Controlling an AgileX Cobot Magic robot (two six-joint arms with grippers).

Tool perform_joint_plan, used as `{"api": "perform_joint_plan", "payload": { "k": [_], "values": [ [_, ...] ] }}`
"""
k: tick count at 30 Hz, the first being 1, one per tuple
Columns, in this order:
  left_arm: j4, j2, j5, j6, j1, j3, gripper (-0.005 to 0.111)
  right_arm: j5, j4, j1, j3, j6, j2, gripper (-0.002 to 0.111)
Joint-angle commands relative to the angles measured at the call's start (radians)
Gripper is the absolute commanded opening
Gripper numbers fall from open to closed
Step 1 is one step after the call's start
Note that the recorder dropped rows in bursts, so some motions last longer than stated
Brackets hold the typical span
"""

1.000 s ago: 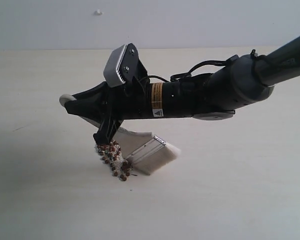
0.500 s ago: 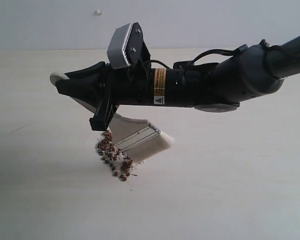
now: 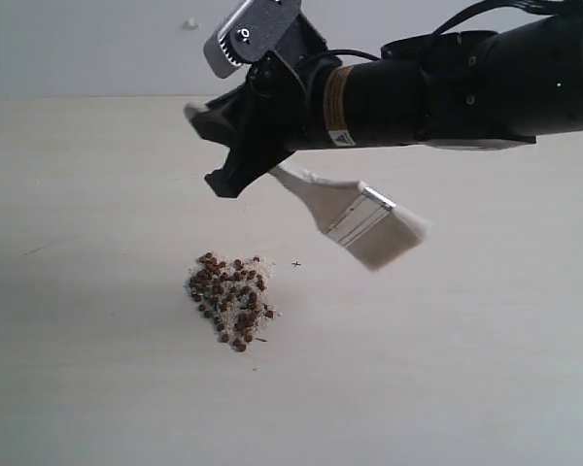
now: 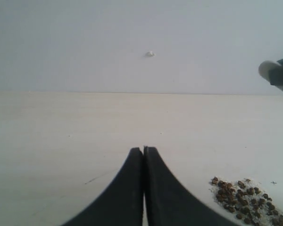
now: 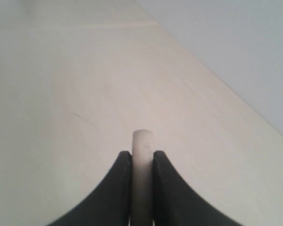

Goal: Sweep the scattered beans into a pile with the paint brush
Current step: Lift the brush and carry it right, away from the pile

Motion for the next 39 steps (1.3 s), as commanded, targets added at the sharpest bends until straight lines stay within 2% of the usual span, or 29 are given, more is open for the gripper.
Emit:
{"api": "perform_joint_plan", "payload": {
  "k": [1, 5, 10, 14, 18, 24, 30, 39],
  "values": [
    [-0.006, -0.003, -0.002, 0.002, 0.003, 0.002, 0.0, 0.287, 0.103, -0.006, 0.0, 0.005, -0.022, 0.0],
    [-0.006, -0.003, -0.002, 0.002, 0.003, 0.002, 0.0, 0.357, 0.169, -0.072, 0.0, 0.005, -0.022, 0.0],
    [-0.006, -0.003, -0.002, 0.002, 0.003, 0.002, 0.0, 0.331, 0.254, -0.194, 0.0, 0.074, -0.022, 0.0],
    [-0.006, -0.003, -0.002, 0.002, 0.003, 0.002, 0.0, 0.331, 0.261, -0.255, 0.0, 0.121, -0.022, 0.0],
    [-0.006, -0.003, -0.002, 0.002, 0.003, 0.002, 0.0, 0.322, 0.261, -0.269, 0.0, 0.187, -0.022, 0.0],
    [-0.006, -0.003, -0.002, 0.002, 0.003, 0.002, 0.0, 0.28, 0.248, -0.278, -0.009, 0.174, -0.022, 0.0],
    [-0.006, -0.003, -0.002, 0.002, 0.003, 0.002, 0.0, 0.389, 0.27, -0.336, -0.059, 0.173, -0.02, 0.0],
    [-0.006, -0.003, -0.002, 0.002, 0.003, 0.002, 0.0, 0.562, 0.539, -0.363, -0.072, 0.169, -0.02, 0.0]
  ]
}}
